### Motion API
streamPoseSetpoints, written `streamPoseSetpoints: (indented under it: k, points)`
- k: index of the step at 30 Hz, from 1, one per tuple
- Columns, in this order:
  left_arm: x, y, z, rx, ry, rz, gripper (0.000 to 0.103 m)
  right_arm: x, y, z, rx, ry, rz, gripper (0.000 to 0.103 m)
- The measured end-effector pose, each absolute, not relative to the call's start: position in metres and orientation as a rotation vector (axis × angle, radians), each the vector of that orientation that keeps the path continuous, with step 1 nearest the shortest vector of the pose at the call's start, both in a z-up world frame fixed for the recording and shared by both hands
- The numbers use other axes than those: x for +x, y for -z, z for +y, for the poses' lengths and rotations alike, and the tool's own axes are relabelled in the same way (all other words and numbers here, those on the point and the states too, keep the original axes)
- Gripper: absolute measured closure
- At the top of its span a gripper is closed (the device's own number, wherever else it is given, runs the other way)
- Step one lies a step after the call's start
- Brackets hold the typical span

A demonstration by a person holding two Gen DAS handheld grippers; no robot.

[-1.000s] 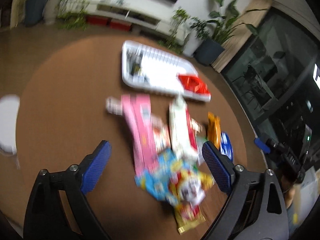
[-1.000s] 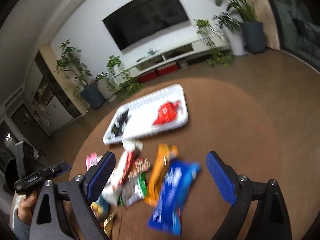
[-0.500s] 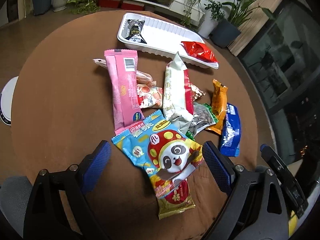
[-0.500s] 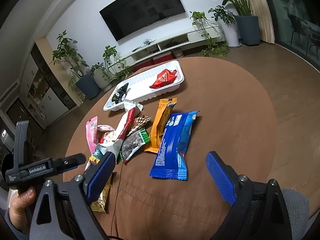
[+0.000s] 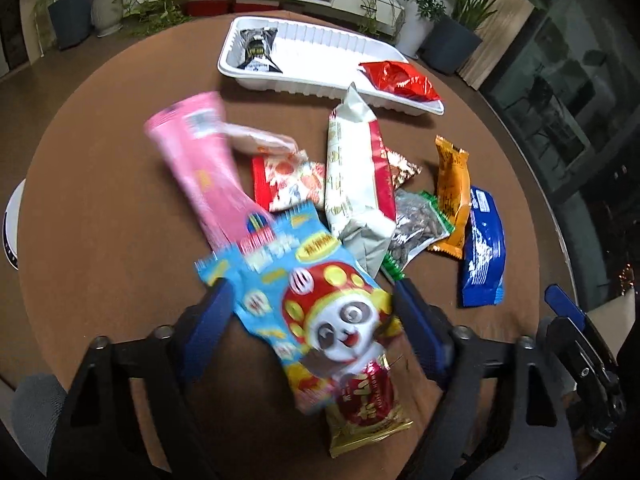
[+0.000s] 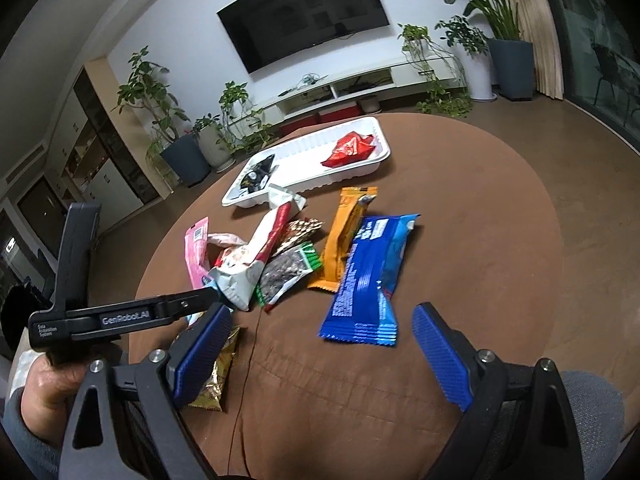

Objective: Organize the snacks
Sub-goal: 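Grasp the blue-and-yellow panda bag with the left gripper while the right grasps the gold packet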

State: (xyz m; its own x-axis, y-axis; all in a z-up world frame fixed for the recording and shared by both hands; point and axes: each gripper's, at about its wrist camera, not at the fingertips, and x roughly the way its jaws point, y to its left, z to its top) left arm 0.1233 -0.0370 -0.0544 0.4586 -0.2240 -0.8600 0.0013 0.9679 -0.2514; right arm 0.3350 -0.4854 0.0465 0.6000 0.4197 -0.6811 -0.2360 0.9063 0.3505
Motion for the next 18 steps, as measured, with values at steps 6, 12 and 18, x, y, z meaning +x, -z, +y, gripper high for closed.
streamPoseSetpoints:
  k: [6, 12, 18]
  points:
    - [0.115, 0.056, -0.021, -0.223, 0.149, 1.094, 0.042, 0.330, -0.045, -0.475, 0.209, -0.404, 0.853, 0.009]
    - [0.120, 0.056, -0.007, -0.222, 0.087, 1.108, 0.040, 0.328, -0.045, -0.468, 0.194, -0.421, 0.857, 0.009]
    - [0.130, 0.061, -0.012, -0.186, 0.058, 1.136, 0.028, 0.325, -0.043, -0.459, 0.182, -0.443, 0.863, 0.009]
